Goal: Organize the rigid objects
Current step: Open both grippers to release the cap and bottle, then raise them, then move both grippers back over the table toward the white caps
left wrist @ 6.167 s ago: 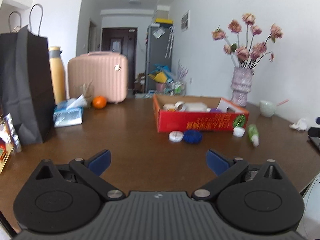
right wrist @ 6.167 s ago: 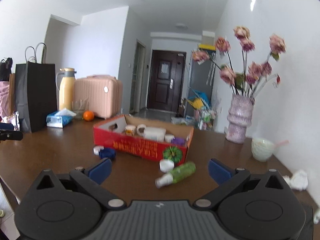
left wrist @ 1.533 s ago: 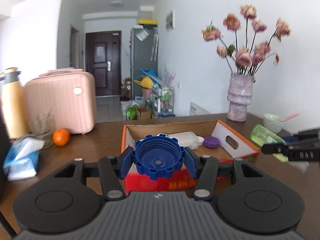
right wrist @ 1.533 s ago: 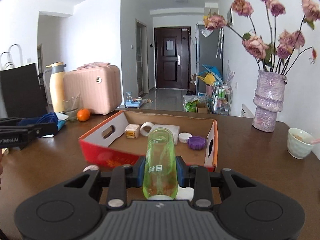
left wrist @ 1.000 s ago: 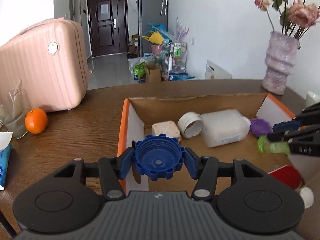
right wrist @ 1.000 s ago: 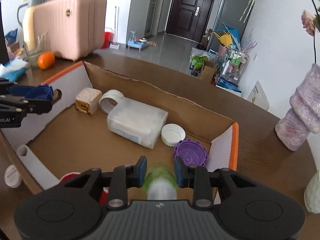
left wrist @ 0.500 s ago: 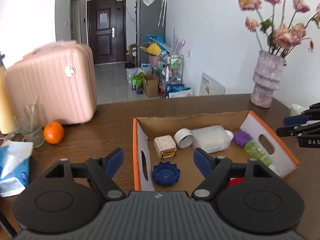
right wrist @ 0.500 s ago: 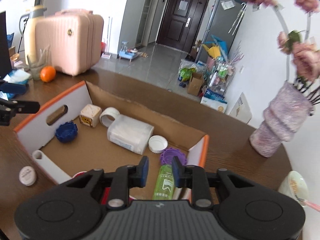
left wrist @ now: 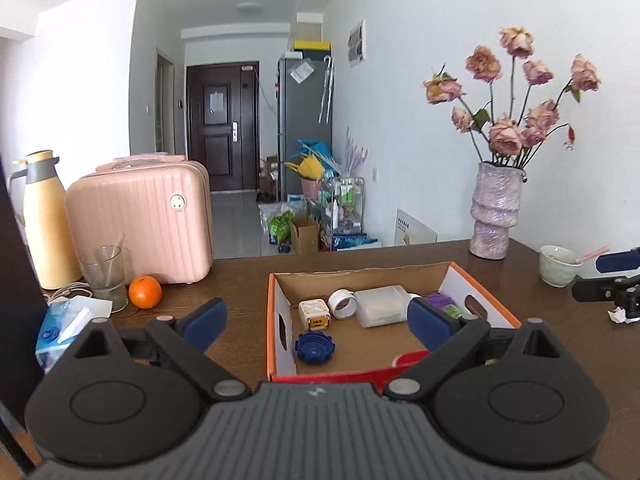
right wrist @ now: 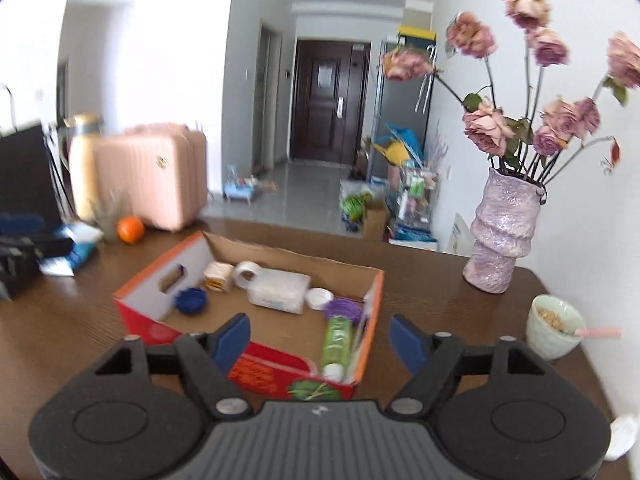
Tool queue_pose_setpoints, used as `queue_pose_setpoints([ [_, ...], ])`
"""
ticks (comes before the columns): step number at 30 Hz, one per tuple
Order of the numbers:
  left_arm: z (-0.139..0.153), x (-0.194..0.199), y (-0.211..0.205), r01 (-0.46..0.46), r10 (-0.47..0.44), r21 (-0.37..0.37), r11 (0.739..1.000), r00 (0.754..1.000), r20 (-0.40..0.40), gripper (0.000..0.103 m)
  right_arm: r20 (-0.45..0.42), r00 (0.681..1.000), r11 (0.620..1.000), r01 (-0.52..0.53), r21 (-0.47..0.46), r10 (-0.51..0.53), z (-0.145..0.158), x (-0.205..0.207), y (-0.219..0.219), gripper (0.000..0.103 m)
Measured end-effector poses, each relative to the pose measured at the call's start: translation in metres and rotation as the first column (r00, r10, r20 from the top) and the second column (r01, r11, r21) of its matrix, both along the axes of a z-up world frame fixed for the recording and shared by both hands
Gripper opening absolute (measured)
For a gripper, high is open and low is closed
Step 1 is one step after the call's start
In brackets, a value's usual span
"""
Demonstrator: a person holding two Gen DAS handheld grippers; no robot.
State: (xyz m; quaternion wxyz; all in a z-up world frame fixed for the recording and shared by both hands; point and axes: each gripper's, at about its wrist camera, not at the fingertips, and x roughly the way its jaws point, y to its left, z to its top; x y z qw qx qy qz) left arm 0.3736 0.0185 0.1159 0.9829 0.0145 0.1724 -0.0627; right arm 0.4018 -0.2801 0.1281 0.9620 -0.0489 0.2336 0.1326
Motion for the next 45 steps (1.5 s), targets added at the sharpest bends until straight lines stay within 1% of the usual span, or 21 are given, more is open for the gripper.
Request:
queue_pose_setpoints([
  [2,-0.002,-0.019,-0.001,-0.004,0.005,-0.023,1.0,1.0,0.022,0.101,0.039,0.999,0.999,0.004,0.032,-0.006,-0.003,-0.023,-0.001,0.077],
  [5,-0.007,-0.048,-0.005,0.004,-0.002,-0.048,0.999,0.999,0.042,0.102,0.121,0.993,0.999,0.009,0.046,-0.014,-0.009,-0.056,0.003,0.079],
  [8,-0.017,-0.073,-0.012,0.011,-0.009,-0.035,0.999,0.999,0.048,0.102,0.195,0.981,0.999,0.007,0.054,-0.017,-0.017,-0.082,0.005,0.081],
  [11,-0.025,-0.1,-0.016,0.003,-0.002,-0.015,1.0,0.997,0.074,0.102,0.203,0.979,0.997,0.006,0.077,-0.022,-0.026,-0.104,0.009,0.081],
  [12,-0.027,-0.109,-0.016,-0.003,0.004,-0.013,1.0,0.997,0.079,0.102,0.206,0.978,0.996,0.004,0.092,-0.023,-0.029,-0.112,0.01,0.083],
  [15,-0.036,-0.135,-0.015,-0.013,0.015,-0.026,1.0,0.997,0.076,0.103,0.219,0.975,0.993,0.002,0.12,-0.028,-0.039,-0.138,0.014,0.086],
  [17,-0.045,-0.155,-0.013,-0.026,0.028,-0.033,0.999,0.997,0.074,0.103,0.219,0.976,0.992,-0.01,0.127,-0.018,-0.046,-0.156,0.016,0.087],
  [20,-0.064,-0.184,-0.014,-0.062,0.061,0.013,0.998,0.995,0.084,0.103,0.199,0.98,0.99,-0.05,0.132,0.023,-0.062,-0.186,0.018,0.087],
  [22,-0.08,-0.202,-0.011,-0.085,0.082,0.034,0.996,0.995,0.063,0.103,0.184,0.983,0.987,-0.038,0.157,0.008,-0.076,-0.205,0.017,0.087],
  [24,-0.092,-0.214,-0.006,-0.095,0.095,0.028,0.995,0.995,0.019,0.103,0.14,0.99,0.984,-0.033,0.174,0.009,-0.094,-0.22,0.015,0.087],
  [26,-0.099,-0.22,0.0,-0.1,0.1,-0.002,0.995,0.995,-0.028,0.103,0.091,0.996,0.984,-0.039,0.171,0.024,-0.111,-0.231,0.015,0.087],
  [27,-0.101,-0.223,0.003,-0.098,0.097,-0.01,0.995,0.995,-0.037,0.103,0.077,0.997,0.984,-0.034,0.177,0.021,-0.118,-0.235,0.013,0.087],
  [30,-0.103,-0.223,0.005,-0.109,0.109,-0.003,0.994,0.994,-0.034,0.103,0.051,0.999,0.979,-0.026,0.2,0.016,-0.128,-0.24,0.009,0.087],
  [34,-0.102,-0.217,0.004,-0.097,0.097,-0.006,0.995,0.995,-0.032,0.103,0.082,0.997,0.982,-0.015,0.187,0.0,-0.126,-0.241,0.011,0.088],
  [37,-0.105,-0.211,-0.001,-0.092,0.092,0.01,0.996,0.995,-0.036,0.103,0.1,0.995,0.982,-0.017,0.186,-0.002,-0.125,-0.237,0.012,0.089],
  [40,-0.108,-0.204,-0.003,-0.086,0.086,0.008,0.996,0.995,-0.054,0.103,0.082,0.996,0.98,0.007,0.2,-0.024,-0.131,-0.23,0.013,0.089],
  [45,-0.114,-0.183,-0.001,-0.091,0.092,0.007,0.996,0.992,-0.087,0.103,0.054,0.998,0.981,0.01,0.195,-0.021,-0.139,-0.215,0.016,0.089],
])
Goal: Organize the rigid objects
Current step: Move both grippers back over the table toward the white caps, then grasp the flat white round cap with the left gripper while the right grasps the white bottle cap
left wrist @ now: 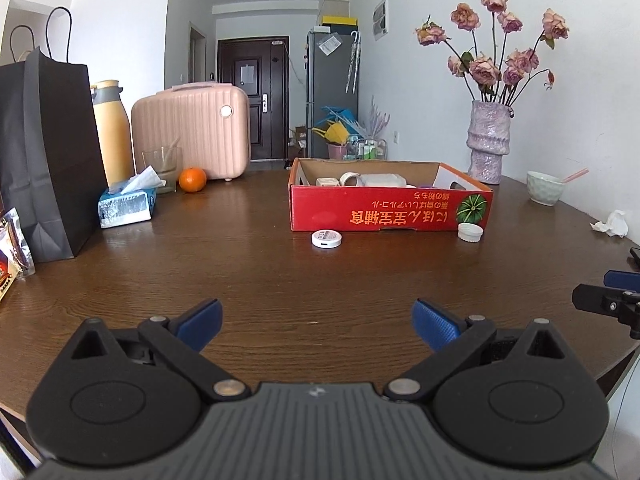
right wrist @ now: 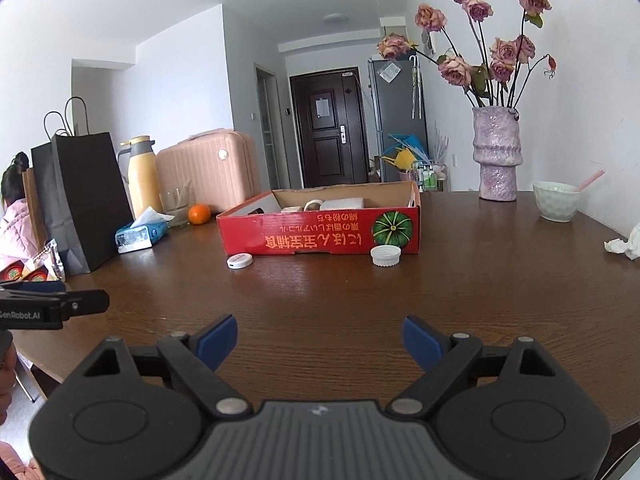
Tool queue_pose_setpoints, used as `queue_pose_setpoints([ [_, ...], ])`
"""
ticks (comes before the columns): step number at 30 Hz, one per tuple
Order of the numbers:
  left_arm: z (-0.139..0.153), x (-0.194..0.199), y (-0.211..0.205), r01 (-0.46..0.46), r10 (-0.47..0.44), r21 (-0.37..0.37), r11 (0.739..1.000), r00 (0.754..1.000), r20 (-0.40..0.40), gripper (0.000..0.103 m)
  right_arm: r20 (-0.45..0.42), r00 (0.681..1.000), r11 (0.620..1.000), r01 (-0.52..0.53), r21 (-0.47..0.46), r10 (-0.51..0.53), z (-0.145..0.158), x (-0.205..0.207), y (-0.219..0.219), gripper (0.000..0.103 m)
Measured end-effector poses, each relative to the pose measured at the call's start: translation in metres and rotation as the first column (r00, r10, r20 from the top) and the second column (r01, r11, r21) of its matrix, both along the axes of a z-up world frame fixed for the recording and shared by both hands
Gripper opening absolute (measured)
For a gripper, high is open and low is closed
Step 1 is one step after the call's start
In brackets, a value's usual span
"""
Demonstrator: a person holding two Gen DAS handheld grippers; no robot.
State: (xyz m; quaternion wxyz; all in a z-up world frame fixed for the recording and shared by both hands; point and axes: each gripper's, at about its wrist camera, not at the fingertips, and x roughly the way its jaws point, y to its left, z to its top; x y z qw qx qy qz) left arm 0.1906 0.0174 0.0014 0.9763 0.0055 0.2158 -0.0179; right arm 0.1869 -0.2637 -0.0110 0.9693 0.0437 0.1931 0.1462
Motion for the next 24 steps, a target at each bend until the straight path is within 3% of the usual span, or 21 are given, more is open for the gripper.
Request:
queue_pose_setpoints([
  [9,-0.012,0.067,0.0,0.006,-0.006,0.003,1.0,0.996,-0.091,0.103,-0.113,0.994,1.0,0.014,0.018,-0.012,-0.004,0.063,0.007,0.089],
  [14,-0.014,0.127,0.002,0.01,-0.01,0.004,1.0,0.988,-0.151,0.102,-0.14,0.99,0.999,0.029,-0.017,-0.031,0.0,0.113,0.013,0.089],
  [18,-0.018,0.173,0.0,0.04,-0.039,0.006,0.999,0.984,-0.176,0.098,-0.156,0.987,0.999,0.03,-0.043,-0.036,-0.002,0.159,0.015,0.089],
  [21,-0.025,0.203,-0.006,0.041,-0.033,0.036,0.999,0.979,-0.201,0.089,-0.176,0.982,0.995,0.052,-0.08,-0.065,-0.005,0.195,0.015,0.088],
  [24,-0.034,0.233,-0.008,0.065,-0.061,0.009,0.998,0.967,-0.247,0.084,-0.189,0.978,0.994,0.08,-0.074,-0.092,-0.012,0.23,0.01,0.087],
])
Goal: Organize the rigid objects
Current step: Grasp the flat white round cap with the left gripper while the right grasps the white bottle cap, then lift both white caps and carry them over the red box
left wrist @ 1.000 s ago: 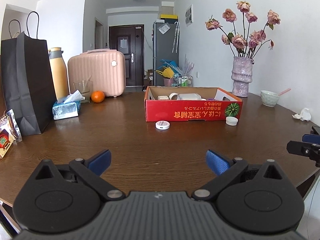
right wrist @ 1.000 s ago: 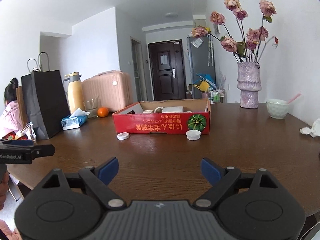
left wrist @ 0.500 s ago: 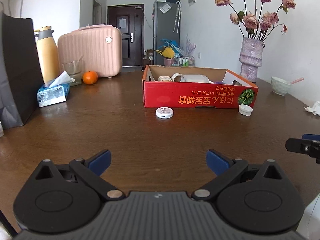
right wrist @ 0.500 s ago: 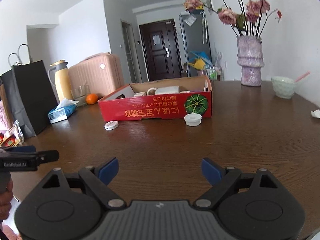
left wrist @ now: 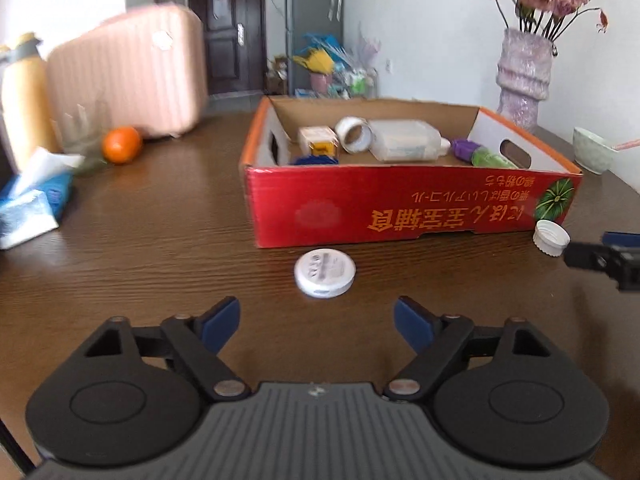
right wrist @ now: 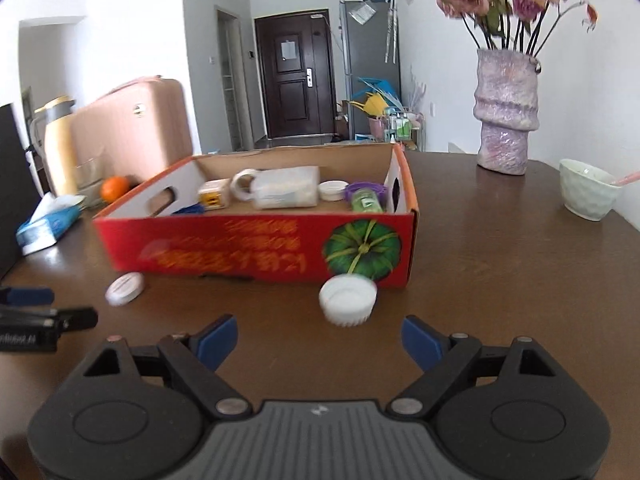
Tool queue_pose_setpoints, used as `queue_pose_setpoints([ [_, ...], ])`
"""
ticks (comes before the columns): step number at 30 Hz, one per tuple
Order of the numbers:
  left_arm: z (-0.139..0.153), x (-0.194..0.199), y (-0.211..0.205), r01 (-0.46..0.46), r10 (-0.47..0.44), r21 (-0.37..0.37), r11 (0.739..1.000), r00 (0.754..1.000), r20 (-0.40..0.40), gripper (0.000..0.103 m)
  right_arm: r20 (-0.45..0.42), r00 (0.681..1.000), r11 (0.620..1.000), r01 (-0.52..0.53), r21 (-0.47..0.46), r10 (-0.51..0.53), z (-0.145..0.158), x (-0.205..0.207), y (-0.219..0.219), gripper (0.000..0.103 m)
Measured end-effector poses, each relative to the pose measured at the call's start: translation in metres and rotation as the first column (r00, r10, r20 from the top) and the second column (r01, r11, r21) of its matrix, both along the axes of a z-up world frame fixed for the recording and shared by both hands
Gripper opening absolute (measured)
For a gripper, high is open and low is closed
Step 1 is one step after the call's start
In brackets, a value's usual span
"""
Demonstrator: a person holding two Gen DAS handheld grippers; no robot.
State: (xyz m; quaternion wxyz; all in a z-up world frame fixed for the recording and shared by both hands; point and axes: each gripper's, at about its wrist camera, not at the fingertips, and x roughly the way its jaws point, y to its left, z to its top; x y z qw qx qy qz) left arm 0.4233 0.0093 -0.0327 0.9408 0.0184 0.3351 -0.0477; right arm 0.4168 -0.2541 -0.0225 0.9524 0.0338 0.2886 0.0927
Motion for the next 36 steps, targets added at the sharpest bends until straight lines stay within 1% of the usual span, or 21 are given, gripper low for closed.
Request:
queue_pose_setpoints([
  [1,-0.003,0.009,-0.001,-0.002,0.002,-0.001,1.0,1.0,-0.005,0.082,-0.013,1.0,1.0,0.019,0.011,-0.018,-0.003,0.011,-0.003,0.086],
  [2,-0.006,0.016,-0.003,-0.01,0.01,0.011,1.0,1.0,-0.012,0.08,-0.03,0.999,0.999,0.031,0.015,-0.03,-0.006,0.022,-0.004,0.083],
  [3,-0.009,0.022,-0.004,-0.019,0.019,0.026,0.999,1.0,-0.015,0.073,-0.045,0.998,0.999,0.036,0.014,-0.036,-0.009,0.031,-0.004,0.076],
  [4,-0.01,0.026,-0.006,-0.018,0.018,0.032,0.999,1.0,-0.007,0.068,-0.057,0.998,0.999,0.041,0.006,-0.041,-0.011,0.038,-0.004,0.073],
  [5,-0.011,0.029,-0.006,-0.014,0.014,0.028,1.0,1.0,0.004,0.065,-0.063,0.997,0.999,0.042,-0.01,-0.043,-0.013,0.043,-0.002,0.067],
  [6,-0.012,0.032,-0.006,-0.01,0.01,0.02,1.0,1.0,0.011,0.059,-0.068,0.997,0.999,0.045,-0.026,-0.047,-0.015,0.048,-0.001,0.059],
  [7,-0.013,0.034,-0.006,-0.01,0.01,0.011,1.0,1.0,0.017,0.051,-0.072,0.996,0.998,0.051,-0.036,-0.054,-0.018,0.051,0.001,0.054],
  [8,-0.013,0.035,-0.005,-0.014,0.014,0.004,1.0,1.0,0.026,0.048,-0.064,0.996,0.998,0.056,-0.04,-0.059,-0.02,0.053,0.002,0.048],
  [9,-0.014,0.035,-0.005,-0.017,0.017,0.004,1.0,0.999,0.035,0.043,-0.051,0.996,0.997,0.065,-0.048,-0.067,-0.021,0.053,0.003,0.045],
  [10,-0.013,0.036,-0.003,-0.02,0.02,-0.002,1.0,0.999,0.037,0.041,-0.048,0.996,0.996,0.068,-0.058,-0.071,-0.022,0.053,0.004,0.043],
  [11,-0.013,0.036,-0.002,-0.02,0.02,-0.011,1.0,0.999,0.037,0.041,-0.043,0.997,0.996,0.069,-0.058,-0.072,-0.022,0.054,0.005,0.04],
  [12,-0.012,0.035,0.0,-0.022,0.023,-0.018,1.0,0.999,0.037,0.041,-0.041,0.997,0.997,0.065,-0.049,-0.067,-0.021,0.053,0.004,0.04],
  [15,-0.009,0.027,0.002,-0.055,0.055,0.0,0.998,0.998,0.028,0.04,-0.044,0.998,0.998,0.051,-0.022,-0.052,-0.02,0.048,0.004,0.039],
  [19,-0.001,-0.006,0.014,-0.063,0.063,-0.019,0.998,0.997,0.039,0.04,-0.013,1.0,1.0,0.017,-0.017,-0.018,-0.013,0.022,0.004,0.039],
  [23,0.015,-0.055,0.026,-0.091,0.094,-0.048,0.995,0.993,0.075,0.04,0.001,1.0,1.0,-0.012,-0.026,0.012,-0.006,-0.016,0.005,0.039],
  [26,0.03,-0.092,0.03,-0.108,0.11,-0.026,0.994,0.987,0.121,0.04,0.019,0.999,0.999,-0.038,-0.033,0.038,0.002,-0.049,0.006,0.039],
  [28,0.04,-0.115,0.031,-0.115,0.117,-0.025,0.993,0.982,0.15,0.04,0.034,0.998,0.998,-0.05,-0.034,0.051,0.009,-0.071,0.006,0.039],
  [33,0.062,-0.166,0.036,-0.107,0.123,-0.085,0.991,0.972,0.2,0.04,0.102,0.993,0.998,-0.053,-0.026,0.055,0.031,-0.124,0.005,0.04],
  [36,0.069,-0.191,0.031,-0.091,0.108,-0.089,0.992,0.968,0.224,0.04,0.151,0.986,0.997,-0.06,-0.052,0.067,0.042,-0.154,0.009,0.04],
])
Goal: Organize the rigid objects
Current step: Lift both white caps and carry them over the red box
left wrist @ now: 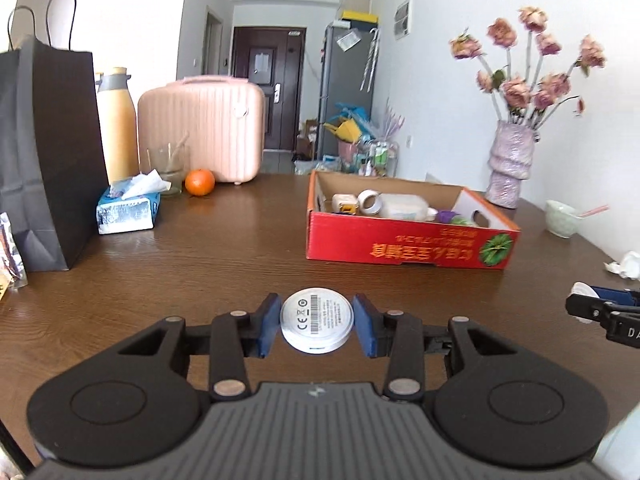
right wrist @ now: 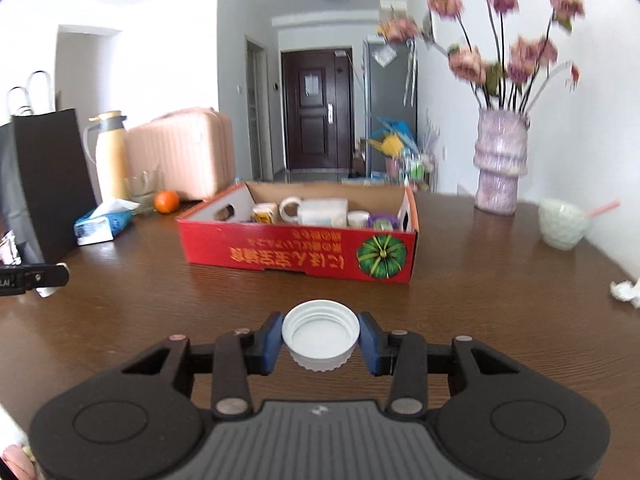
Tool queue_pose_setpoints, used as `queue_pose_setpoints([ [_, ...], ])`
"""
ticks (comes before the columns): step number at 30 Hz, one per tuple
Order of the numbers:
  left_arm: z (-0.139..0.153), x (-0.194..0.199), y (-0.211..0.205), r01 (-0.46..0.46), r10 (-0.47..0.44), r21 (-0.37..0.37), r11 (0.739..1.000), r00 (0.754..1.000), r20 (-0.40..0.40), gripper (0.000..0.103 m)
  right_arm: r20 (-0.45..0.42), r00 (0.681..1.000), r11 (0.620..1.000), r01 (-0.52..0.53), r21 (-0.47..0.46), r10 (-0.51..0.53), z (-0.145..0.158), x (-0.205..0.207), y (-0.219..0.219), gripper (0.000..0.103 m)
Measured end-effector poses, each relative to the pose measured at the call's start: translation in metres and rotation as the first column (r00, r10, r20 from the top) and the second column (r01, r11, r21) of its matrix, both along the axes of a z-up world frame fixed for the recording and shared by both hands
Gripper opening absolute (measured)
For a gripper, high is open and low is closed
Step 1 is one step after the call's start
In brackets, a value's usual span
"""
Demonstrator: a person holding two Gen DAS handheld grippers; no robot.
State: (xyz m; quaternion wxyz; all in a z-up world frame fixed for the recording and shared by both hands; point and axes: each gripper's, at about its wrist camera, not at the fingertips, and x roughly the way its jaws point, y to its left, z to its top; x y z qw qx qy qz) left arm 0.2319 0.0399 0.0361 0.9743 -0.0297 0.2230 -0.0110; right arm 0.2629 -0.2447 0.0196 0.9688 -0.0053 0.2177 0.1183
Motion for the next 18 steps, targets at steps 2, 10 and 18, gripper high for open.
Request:
queue_pose_setpoints([
  [2,0.003,-0.014,-0.005,0.01,-0.01,0.001,1.0,1.0,0.012,0.04,0.023,1.0,1.0,-0.013,-0.014,0.014,0.003,-0.018,0.003,0.04],
  [10,0.004,-0.034,-0.015,0.04,-0.04,-0.036,0.999,0.999,-0.008,0.04,0.046,0.997,0.998,-0.065,-0.023,0.066,0.005,-0.057,0.01,0.04],
  [18,0.006,-0.034,-0.016,0.044,-0.044,-0.037,0.998,0.999,0.001,0.04,0.062,0.998,0.999,-0.031,-0.007,0.031,0.008,-0.059,0.0,0.04],
])
